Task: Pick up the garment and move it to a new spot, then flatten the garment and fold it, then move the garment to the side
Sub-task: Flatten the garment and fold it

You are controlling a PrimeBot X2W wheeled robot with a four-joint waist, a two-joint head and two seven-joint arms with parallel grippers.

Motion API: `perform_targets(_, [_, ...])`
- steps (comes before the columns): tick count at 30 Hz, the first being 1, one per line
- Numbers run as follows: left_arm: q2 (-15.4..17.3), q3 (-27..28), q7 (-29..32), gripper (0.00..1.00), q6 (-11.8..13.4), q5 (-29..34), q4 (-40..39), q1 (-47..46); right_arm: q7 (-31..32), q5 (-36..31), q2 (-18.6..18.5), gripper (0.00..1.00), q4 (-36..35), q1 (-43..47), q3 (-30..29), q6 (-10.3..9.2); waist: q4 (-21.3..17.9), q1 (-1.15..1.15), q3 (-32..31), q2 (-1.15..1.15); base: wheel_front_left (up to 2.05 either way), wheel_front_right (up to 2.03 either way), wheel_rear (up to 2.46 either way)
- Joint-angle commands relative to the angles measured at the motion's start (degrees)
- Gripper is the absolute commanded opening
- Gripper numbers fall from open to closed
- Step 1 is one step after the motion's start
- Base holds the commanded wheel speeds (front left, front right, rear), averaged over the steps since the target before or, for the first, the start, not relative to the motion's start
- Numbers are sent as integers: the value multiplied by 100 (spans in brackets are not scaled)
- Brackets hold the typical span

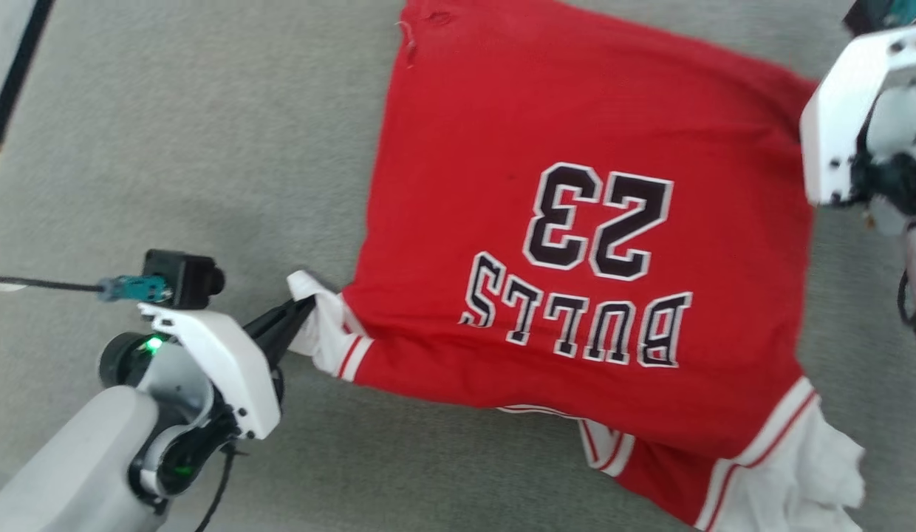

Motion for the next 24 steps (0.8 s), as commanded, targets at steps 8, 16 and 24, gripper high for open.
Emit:
perform_targets(8, [414, 238, -8, 0, 337, -175, -425, 462, 780, 1241, -567, 0, -1961, 1297, 487, 1, -693, 0, -366, 0, 0, 0, 0])
perform_targets(16, [644, 358, 39, 0, 570, -286, -766, 726, 1721, 1811, -648, 0, -3922, 2870, -82, 1, -1011, 0, -481, 0, 0, 0, 0])
perform_targets(24, [644, 343, 69, 0, 625, -279, -908, 697, 2111, 1589, -307, 0, -5090, 4326, -672, 1, -1035, 0, -430, 0, 0, 0, 0])
